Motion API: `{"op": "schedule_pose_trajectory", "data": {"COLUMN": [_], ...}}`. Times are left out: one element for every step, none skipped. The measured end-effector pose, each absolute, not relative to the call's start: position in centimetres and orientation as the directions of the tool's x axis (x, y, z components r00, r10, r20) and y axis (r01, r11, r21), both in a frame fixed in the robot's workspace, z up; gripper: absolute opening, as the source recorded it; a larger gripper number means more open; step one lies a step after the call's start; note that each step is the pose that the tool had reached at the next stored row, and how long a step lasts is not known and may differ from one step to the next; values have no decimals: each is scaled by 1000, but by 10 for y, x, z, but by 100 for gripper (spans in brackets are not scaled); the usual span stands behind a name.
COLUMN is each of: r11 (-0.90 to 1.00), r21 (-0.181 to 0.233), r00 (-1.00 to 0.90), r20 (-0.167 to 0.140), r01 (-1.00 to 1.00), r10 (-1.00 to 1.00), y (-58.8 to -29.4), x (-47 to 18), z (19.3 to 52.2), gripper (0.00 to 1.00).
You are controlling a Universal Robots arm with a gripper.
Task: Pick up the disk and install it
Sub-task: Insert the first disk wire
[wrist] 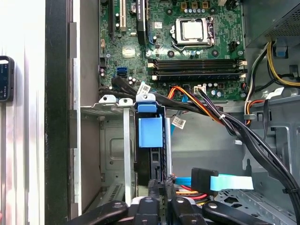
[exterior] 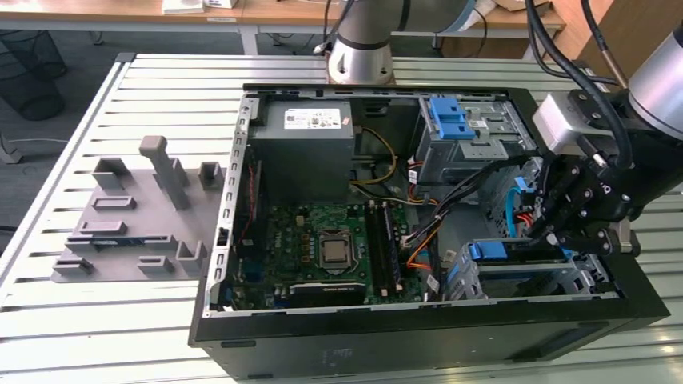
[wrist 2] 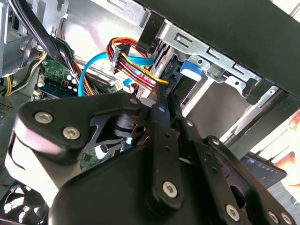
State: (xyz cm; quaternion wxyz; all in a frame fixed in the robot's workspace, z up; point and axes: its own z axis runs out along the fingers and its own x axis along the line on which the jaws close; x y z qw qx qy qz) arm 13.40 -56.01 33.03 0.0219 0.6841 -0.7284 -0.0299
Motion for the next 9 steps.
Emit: {"op": "schedule_pose_trajectory", "data": {"r11": [62, 62, 62, 62, 62, 62, 62, 62, 62], "r21": [74, 74, 74, 74, 74, 74, 74, 74, 74], "r00": [-63, -63, -63, -63, -63, -63, -63, -63, -63], "r20": [-9, -9, -9, -9, -9, -9, -9, -9, -9], "r01": [-995, -995, -995, -995, -995, -995, -995, -995, -995], "r10": [-998, -998, -998, -998, -998, -998, -998, -998, -998], "y": [-560, -560, -560, -560, -560, -560, -560, -560, -560], "x": [134, 134, 134, 134, 134, 134, 134, 134, 134], "z": [330, 331, 331, 332, 333, 334, 336, 338, 338], "gripper": [17, 17, 24, 24, 24, 24, 24, 24, 24]}}
